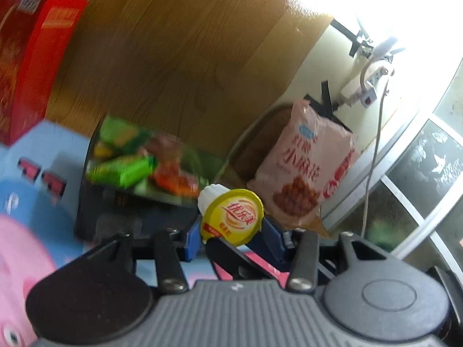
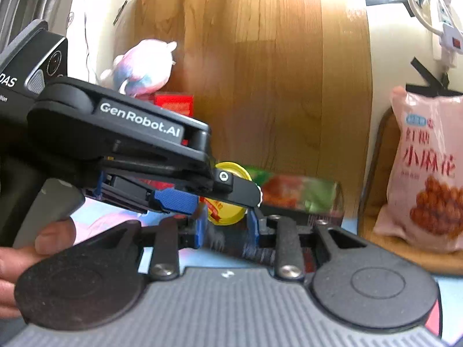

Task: Organize snacks

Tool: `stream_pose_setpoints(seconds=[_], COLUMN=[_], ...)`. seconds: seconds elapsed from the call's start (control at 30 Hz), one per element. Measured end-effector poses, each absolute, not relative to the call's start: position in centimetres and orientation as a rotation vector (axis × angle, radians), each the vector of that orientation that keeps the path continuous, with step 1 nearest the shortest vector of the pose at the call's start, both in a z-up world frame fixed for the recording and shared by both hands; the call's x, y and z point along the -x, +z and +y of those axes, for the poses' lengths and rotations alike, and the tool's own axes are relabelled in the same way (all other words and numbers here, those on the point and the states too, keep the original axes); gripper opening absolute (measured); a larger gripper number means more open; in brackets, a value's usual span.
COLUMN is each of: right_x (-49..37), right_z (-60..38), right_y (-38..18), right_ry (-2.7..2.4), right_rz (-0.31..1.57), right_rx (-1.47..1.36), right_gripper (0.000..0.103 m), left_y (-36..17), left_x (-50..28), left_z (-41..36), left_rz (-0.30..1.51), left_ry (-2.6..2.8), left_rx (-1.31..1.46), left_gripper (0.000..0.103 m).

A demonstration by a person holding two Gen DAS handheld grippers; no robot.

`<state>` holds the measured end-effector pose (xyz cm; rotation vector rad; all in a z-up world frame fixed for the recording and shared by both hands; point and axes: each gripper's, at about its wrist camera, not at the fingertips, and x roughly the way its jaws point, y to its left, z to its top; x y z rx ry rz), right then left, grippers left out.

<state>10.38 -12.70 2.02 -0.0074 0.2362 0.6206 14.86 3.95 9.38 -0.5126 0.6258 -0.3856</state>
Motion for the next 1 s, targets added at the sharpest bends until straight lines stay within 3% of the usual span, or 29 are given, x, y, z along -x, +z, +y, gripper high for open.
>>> stream_pose_setpoints(seconds=[0.37, 0.43, 0.67, 1.0], right_x=[-16.9, -17.1, -13.8, -5.8], right_z=[-12.1, -12.3, -14.8, -17.8], right_y=[0.9, 0.7, 1.5, -1.7], right_ry=[0.587, 0.575, 0.575, 0.587], right_rz=[0.252, 0.256, 0.261, 0.458], right_rx=[-0.011, -0.013, -0.016, -0.157], right_gripper=[0.036, 0.046, 0.049, 0.049], left_y=[8.1, 8.4, 9.8, 4.8], left_x=[-22.3, -22.1, -16.5, -8.0], left_z=[3.7, 4.2, 6.1, 5.1], left_rz=[0.654, 0.645, 0.600, 0.711], left_ry=[-0.311, -0.304, -0.247, -0.056], left_rx=[0.494, 0.517, 0.441, 0.253], left_gripper=[0.045, 0.045, 0.047, 0.047])
